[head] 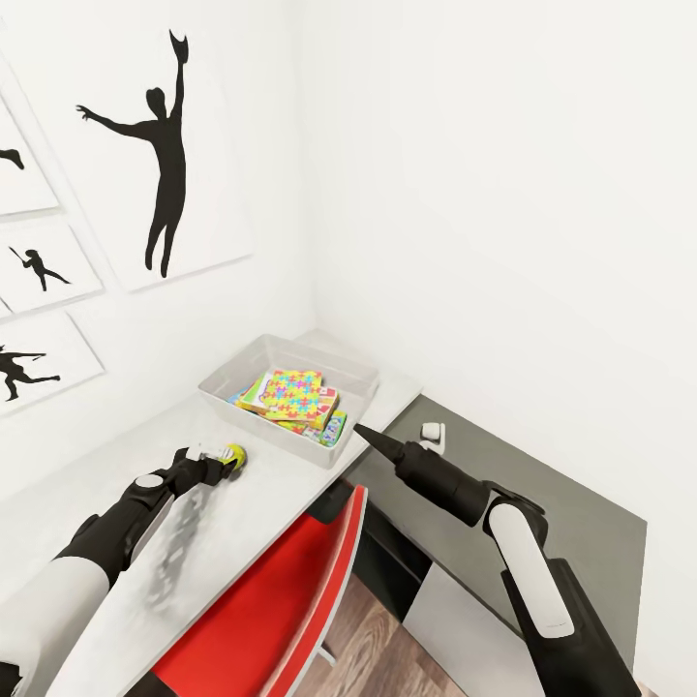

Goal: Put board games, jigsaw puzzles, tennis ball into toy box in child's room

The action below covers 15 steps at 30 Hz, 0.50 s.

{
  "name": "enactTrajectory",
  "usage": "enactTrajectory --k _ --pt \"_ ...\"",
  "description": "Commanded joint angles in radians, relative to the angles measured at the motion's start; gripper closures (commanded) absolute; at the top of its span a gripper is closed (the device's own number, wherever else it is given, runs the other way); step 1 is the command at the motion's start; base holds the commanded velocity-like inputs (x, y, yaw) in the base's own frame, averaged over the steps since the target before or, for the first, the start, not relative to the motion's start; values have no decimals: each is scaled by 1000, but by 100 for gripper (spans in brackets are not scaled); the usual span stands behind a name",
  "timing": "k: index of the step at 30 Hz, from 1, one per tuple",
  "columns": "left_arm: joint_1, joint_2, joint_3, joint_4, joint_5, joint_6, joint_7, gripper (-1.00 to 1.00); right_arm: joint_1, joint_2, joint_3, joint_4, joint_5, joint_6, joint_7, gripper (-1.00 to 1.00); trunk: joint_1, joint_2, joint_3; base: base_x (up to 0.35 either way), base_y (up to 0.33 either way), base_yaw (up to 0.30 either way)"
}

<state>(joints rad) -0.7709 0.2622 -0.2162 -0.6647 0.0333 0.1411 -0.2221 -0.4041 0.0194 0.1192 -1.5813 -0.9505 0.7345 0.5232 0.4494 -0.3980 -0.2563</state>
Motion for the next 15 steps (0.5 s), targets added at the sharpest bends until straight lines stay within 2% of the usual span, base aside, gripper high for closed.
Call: enactTrajectory --k 1,8,15 --pt "-1 1 -3 -2 4 6 -1 -100 -1 1 -1 0 -4 6 0 -100 1 -2 -2 40 -5 0" --pt "-1 0 -3 -2 2 6 -1 -100 -1 1 -1 0 -4 6 0 -100 1 -2 -2 94 -60 0" --pt "-1 0 -3 -2 2 6 -1 -100 -1 1 -1 0 -4 6 0 -100 1 -2 -2 16 -12 0"
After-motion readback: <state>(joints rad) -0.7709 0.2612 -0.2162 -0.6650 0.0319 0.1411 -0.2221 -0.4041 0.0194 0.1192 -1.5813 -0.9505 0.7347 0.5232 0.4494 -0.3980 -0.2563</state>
